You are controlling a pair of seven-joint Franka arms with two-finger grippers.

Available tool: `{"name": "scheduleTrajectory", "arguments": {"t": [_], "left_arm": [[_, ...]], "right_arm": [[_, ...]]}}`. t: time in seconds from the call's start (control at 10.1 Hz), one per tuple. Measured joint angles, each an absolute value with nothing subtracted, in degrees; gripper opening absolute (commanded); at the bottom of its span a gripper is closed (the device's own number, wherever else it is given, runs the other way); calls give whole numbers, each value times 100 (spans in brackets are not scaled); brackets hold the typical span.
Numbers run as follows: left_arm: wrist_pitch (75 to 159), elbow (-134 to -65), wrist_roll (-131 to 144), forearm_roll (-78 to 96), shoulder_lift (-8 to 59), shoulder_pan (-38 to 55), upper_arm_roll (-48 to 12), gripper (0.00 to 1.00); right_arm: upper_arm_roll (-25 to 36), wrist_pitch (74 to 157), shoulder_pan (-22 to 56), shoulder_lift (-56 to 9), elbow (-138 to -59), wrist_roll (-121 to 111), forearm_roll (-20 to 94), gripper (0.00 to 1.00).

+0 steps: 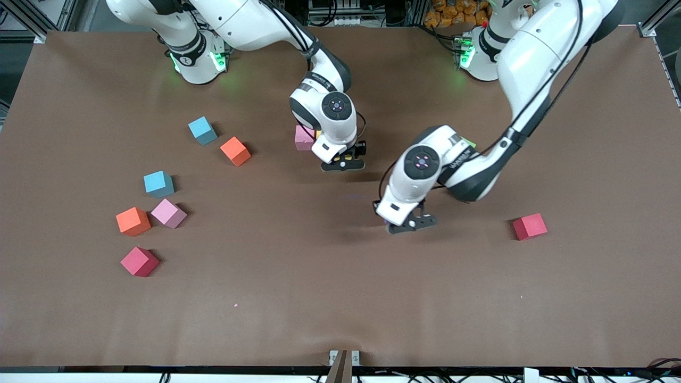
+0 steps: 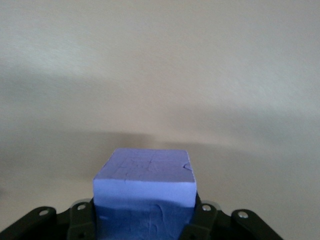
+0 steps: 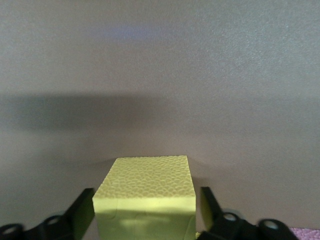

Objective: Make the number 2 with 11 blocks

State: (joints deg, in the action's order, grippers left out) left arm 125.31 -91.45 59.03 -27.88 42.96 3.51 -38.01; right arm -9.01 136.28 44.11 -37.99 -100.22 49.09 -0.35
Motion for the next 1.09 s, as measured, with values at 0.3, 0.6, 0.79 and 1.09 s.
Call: {"name": "scheduleTrajectory", "arguments": {"t": [0.3,0.6,0.79,1.09], "left_arm": [[12526,-9144,5470,-2788,4298,387,-3776,3],[12525,-9144,5238,-2788,4310,427,-3774,3],[12524,-9144,5105,-2788,4333,438,-3766,3],[12525,-9142,5041,-2788,4392,607,-3733,3]], "right_arm": [[-874,13493,4410,-3662,-9972,4908,-35,100],[-843,13131,4405,-3364,-9948,4894,-40,100],[-808,12738,4345,-3023,-9945,4832,-45,100],[-760,12373,3814,-2529,-10292,3883,-167,100]]}}
